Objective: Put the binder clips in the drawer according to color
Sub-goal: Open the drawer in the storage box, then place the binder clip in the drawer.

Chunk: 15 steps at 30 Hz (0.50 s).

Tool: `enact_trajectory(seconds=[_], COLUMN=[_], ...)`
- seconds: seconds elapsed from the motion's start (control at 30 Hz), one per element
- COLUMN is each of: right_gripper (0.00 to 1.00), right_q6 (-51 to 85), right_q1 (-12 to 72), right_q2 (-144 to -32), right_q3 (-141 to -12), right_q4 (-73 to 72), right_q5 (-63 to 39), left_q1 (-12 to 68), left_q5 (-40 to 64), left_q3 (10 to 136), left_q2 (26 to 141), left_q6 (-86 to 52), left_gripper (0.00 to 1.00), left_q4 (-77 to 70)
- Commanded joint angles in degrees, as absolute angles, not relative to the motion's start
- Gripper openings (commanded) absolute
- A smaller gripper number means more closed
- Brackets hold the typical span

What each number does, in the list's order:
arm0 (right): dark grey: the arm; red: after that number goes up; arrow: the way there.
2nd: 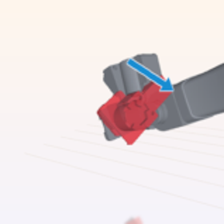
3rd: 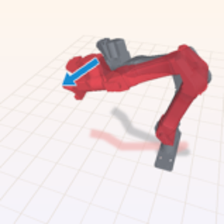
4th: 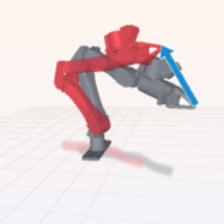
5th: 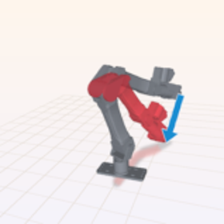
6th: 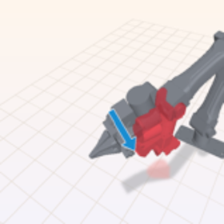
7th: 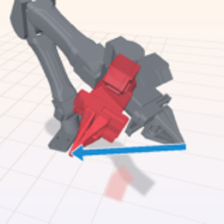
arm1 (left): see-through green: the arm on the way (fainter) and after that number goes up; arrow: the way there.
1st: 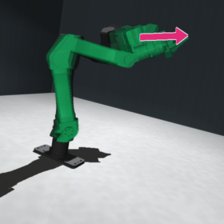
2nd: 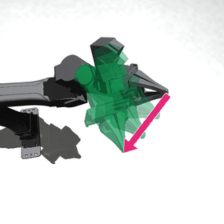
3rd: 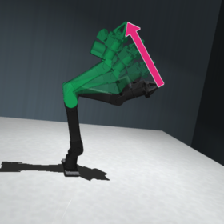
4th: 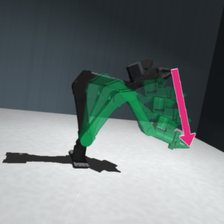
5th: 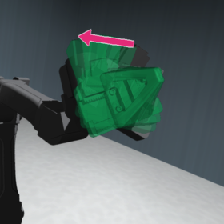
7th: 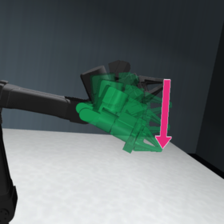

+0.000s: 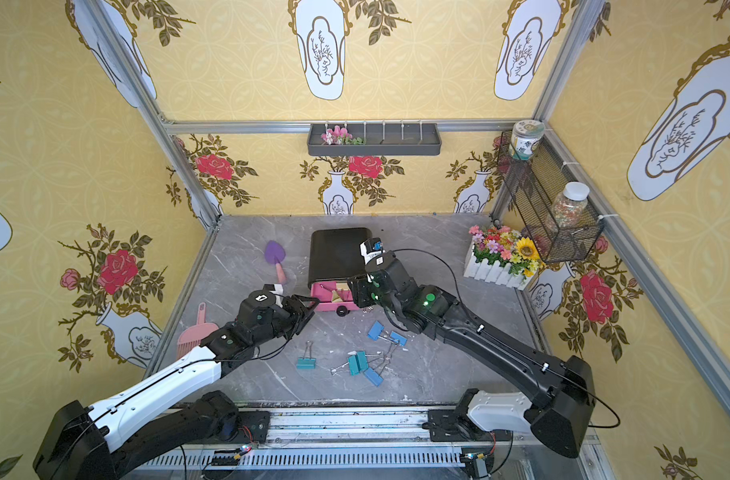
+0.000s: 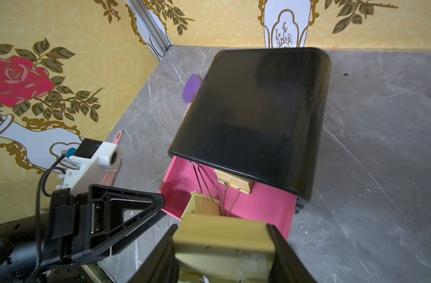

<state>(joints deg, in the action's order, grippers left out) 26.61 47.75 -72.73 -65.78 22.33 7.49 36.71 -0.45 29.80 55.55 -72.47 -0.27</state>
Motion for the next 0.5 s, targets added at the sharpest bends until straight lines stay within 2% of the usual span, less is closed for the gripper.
enact_trajectory(seconds=[0.0, 0.47], right_gripper=[0.41, 0.45], right_q6=[26.72, 15.46], right_q1=[47.81, 46.53], right_q2=[-74.97, -87.49], right_q3=[-67.10, -73.74], right_q4=[19.39, 19.03], right_q5=[5.71, 3.18], left_q1=[36.71, 36.74], left_q5=[-0.03, -0.18], left_q3=[28.75, 27.86], left_q2=[54.67, 53.61], left_q6=[-72.96, -73.21], left_gripper=[0.50, 0.49], left_q4=[0.18, 0.99])
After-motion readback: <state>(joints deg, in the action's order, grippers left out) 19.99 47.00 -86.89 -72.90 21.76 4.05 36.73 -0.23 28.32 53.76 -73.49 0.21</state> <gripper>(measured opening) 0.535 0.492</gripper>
